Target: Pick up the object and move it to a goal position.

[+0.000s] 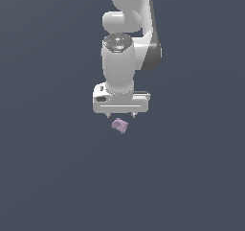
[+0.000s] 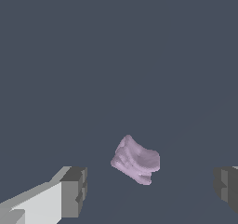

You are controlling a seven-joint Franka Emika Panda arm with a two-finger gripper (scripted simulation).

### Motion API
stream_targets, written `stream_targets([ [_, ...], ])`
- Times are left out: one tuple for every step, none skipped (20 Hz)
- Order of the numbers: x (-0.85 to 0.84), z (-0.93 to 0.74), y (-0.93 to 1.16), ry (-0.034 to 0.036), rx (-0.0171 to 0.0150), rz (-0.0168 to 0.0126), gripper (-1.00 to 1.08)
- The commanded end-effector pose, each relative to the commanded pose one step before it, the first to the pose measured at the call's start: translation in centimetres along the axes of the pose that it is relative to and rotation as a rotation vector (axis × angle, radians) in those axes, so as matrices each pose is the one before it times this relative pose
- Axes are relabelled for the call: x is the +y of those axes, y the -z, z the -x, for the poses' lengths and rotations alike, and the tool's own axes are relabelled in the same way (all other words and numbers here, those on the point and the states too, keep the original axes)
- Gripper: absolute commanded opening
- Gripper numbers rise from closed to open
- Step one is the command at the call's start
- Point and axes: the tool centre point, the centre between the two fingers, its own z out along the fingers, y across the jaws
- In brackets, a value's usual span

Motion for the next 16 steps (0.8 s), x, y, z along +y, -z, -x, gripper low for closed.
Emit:
stream_targets([
  [0.001, 0.000, 0.000, 0.00000, 0.00000, 0.00000, 1.00],
  [-0.011, 0.003, -0.001, 0.00119, -0.00002, 0.00016, 1.00],
  [-0.028, 0.007, -0.004, 0.00343, -0.00007, 0.00042, 1.00],
  [-0.050, 0.012, -0.006, 0.00573, -0.00011, 0.00071, 1.00],
  [-0.068, 0.016, -0.007, 0.00799, -0.00015, 0.00099, 1.00],
  [-0.089, 0.019, -0.006, 0.01018, -0.00018, 0.00128, 1.00],
  [-0.087, 0.016, -0.002, 0.00966, -0.00015, 0.00124, 1.00],
  [-0.072, 0.011, 0.003, 0.00750, -0.00010, 0.00099, 1.00],
  [-0.056, 0.006, 0.007, 0.00530, -0.00005, 0.00074, 1.00],
  [-0.039, 0.002, 0.010, 0.00305, -0.00001, 0.00047, 1.00],
  [-0.016, -0.002, 0.010, 0.00067, 0.00002, 0.00017, 1.00],
  [0.011, -0.002, 0.003, -0.00119, 0.00002, -0.00013, 1.00],
  [-0.014, 0.001, -0.009, 0.00000, 0.00000, 0.00000, 1.00],
  [0.031, 0.008, -0.025, 0.00095, -0.00013, -0.00018, 1.00],
  [0.018, 0.014, -0.032, 0.00267, -0.00012, 0.00011, 1.00],
  [0.006, 0.018, -0.047, 0.00436, -0.00020, 0.00018, 1.00],
])
